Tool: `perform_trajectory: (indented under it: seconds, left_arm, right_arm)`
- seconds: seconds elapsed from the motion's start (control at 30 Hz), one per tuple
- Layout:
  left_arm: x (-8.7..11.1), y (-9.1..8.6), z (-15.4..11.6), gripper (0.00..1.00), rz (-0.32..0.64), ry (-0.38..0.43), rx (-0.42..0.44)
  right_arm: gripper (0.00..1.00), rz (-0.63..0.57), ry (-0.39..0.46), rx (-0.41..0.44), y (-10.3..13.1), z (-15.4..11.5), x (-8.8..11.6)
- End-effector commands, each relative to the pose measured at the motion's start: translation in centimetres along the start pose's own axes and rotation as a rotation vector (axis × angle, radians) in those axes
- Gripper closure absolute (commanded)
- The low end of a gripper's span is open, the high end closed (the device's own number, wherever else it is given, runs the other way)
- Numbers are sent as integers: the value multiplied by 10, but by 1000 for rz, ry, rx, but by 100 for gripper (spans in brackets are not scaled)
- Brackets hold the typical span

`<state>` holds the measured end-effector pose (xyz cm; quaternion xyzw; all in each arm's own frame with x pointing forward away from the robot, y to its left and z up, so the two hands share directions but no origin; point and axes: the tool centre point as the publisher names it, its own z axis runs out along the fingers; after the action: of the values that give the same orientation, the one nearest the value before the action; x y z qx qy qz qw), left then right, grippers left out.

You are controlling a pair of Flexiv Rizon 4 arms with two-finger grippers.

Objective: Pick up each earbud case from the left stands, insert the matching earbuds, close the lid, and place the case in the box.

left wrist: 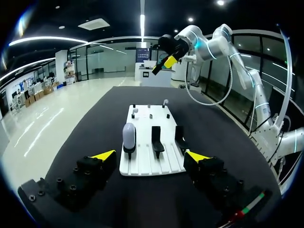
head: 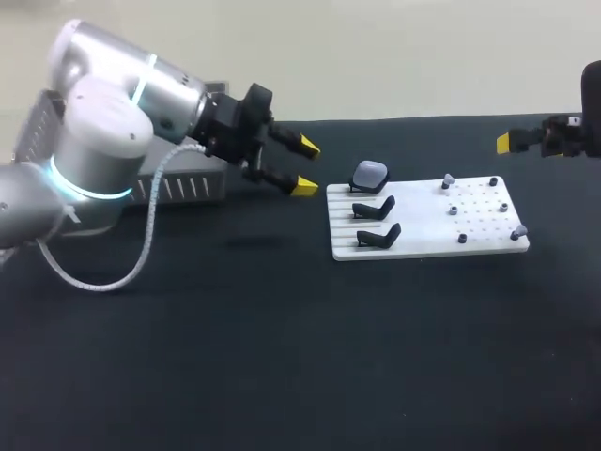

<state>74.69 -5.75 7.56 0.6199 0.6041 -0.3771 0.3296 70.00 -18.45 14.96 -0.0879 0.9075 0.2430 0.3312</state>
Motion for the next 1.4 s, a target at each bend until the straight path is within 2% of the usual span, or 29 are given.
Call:
perform_trajectory:
  seconds: [0.03, 0.63, 0.67, 0.77, 0.8, 0.87, 1.0, 1.03, 1.07, 1.2, 1.4]
  left_arm:
    - [6, 3, 12, 0, -10, -16, 0]
    - [6, 24, 47, 0, -49, -37, 23]
    - [7, 25, 49, 13, -53, -43, 21]
    - [7, 27, 52, 29, -59, -49, 19]
    - [7, 27, 53, 31, -60, -50, 17]
    - [6, 28, 54, 51, -59, -52, 12]
    - [5, 26, 57, 51, -53, -57, 10]
    - [5, 26, 58, 44, -51, -57, 12]
    - [6, 25, 59, 44, -50, -57, 14]
    - [6, 26, 61, 50, -46, -58, 20]
    - [2, 31, 67, 51, -30, -62, 31]
  right_arm:
    - [0, 0, 0, 1, 0, 0, 0]
    - [0, 0, 0, 1, 0, 0, 0]
    - [0, 0, 0, 1, 0, 0, 0]
    - [0, 0, 0, 1, 0, 0, 0]
    - [0, 0, 0, 1, 0, 0, 0]
    - [0, 0, 0, 1, 0, 0, 0]
    - [0, 0, 0, 1, 0, 0, 0]
    - [0, 0, 0, 1, 0, 0, 0]
    - [0, 0, 0, 1, 0, 0, 0]
    - [0, 0, 0, 1, 0, 0, 0]
    - [0, 0, 0, 1, 0, 0, 0]
